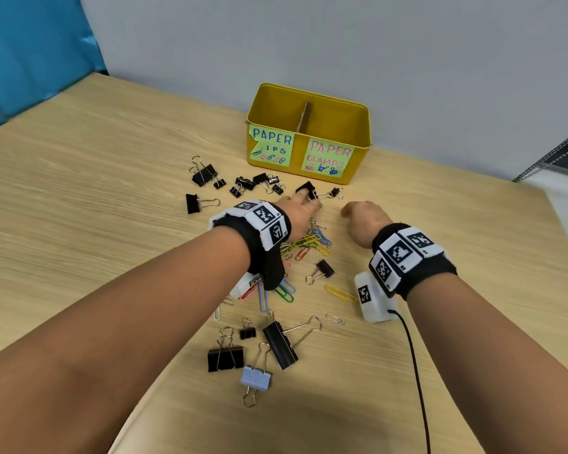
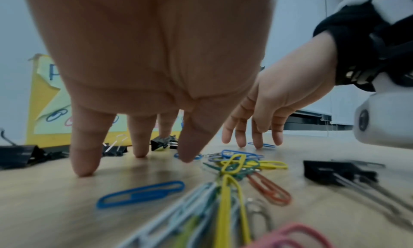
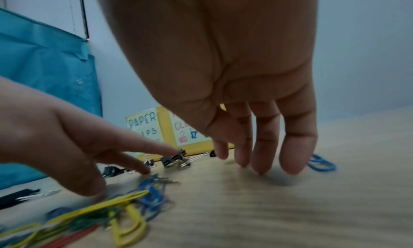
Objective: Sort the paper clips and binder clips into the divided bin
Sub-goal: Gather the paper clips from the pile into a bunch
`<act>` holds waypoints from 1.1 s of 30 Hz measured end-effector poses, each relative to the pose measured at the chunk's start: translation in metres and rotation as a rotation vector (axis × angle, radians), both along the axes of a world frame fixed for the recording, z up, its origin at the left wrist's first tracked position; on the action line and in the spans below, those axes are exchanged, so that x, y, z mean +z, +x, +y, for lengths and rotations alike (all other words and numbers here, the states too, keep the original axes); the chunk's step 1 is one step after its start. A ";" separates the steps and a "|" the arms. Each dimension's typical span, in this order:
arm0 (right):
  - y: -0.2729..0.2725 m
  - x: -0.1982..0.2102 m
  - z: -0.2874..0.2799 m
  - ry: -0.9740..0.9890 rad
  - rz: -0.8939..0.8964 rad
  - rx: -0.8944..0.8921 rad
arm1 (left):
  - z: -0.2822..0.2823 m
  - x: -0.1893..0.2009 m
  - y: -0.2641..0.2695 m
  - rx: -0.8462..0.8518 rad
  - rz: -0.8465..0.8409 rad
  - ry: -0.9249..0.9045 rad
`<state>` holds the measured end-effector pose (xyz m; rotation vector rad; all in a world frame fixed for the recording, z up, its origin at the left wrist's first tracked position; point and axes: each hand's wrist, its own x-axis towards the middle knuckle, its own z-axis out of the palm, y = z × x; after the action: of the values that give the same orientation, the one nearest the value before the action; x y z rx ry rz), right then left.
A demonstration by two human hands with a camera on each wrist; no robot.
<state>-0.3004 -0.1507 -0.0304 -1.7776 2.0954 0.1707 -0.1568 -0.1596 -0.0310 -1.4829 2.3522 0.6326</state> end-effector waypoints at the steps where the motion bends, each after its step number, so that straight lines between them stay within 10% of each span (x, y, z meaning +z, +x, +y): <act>1: 0.005 -0.002 0.003 0.027 -0.008 0.047 | 0.004 0.000 -0.002 -0.032 -0.025 -0.001; 10: -0.033 0.022 -0.009 0.021 0.101 -0.140 | 0.011 0.007 0.022 -0.039 0.035 -0.007; 18: 0.003 0.005 0.010 0.080 0.029 0.093 | 0.036 -0.002 0.001 -0.322 -0.087 0.092; 24: 0.019 0.019 0.020 0.098 -0.170 0.195 | 0.039 0.009 0.041 -0.160 0.019 0.110; 33: 0.005 0.021 0.057 0.446 0.240 0.164 | 0.062 0.014 0.069 0.076 -0.043 0.069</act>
<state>-0.2950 -0.0940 -0.0093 -1.7099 1.8648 0.8630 -0.0881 -0.0976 -0.0169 -1.5461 2.2279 0.6865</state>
